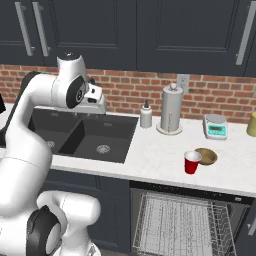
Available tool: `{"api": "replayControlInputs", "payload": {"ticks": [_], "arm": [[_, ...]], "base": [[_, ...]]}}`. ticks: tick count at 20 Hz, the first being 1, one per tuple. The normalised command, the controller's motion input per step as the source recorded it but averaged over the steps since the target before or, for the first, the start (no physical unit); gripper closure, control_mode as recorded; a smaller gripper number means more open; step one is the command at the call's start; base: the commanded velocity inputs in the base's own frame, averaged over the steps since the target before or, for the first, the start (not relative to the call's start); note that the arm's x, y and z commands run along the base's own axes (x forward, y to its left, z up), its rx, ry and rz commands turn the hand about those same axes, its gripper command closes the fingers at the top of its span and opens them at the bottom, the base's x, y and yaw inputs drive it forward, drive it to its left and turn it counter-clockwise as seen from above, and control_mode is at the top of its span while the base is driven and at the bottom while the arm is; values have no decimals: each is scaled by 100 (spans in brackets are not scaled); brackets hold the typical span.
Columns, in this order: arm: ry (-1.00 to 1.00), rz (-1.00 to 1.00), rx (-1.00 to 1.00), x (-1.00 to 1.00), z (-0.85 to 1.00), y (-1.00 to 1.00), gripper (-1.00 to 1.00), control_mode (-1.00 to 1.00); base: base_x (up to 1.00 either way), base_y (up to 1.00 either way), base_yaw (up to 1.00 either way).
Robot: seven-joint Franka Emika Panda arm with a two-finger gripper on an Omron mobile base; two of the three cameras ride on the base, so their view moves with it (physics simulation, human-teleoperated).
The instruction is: Pick up the cup and bowl from the counter, place them in the dishwasher, and close the dishwasher door.
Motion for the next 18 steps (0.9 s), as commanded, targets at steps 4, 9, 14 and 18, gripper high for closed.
{"api": "replayControlInputs", "payload": {"ticks": [4, 9, 14, 18], "arm": [[5, 0, 1, -11, -2, -3, -100, -100], [0, -15, 17, -40, -2, -58, -100, -100], [-2, -29, 19, -33, 0, -77, -100, -100], [-9, -39, 21, -31, -5, -72, -100, -100]], "base": [[0, 0, 0], [0, 0, 0], [0, 0, 0], [0, 0, 0]]}}
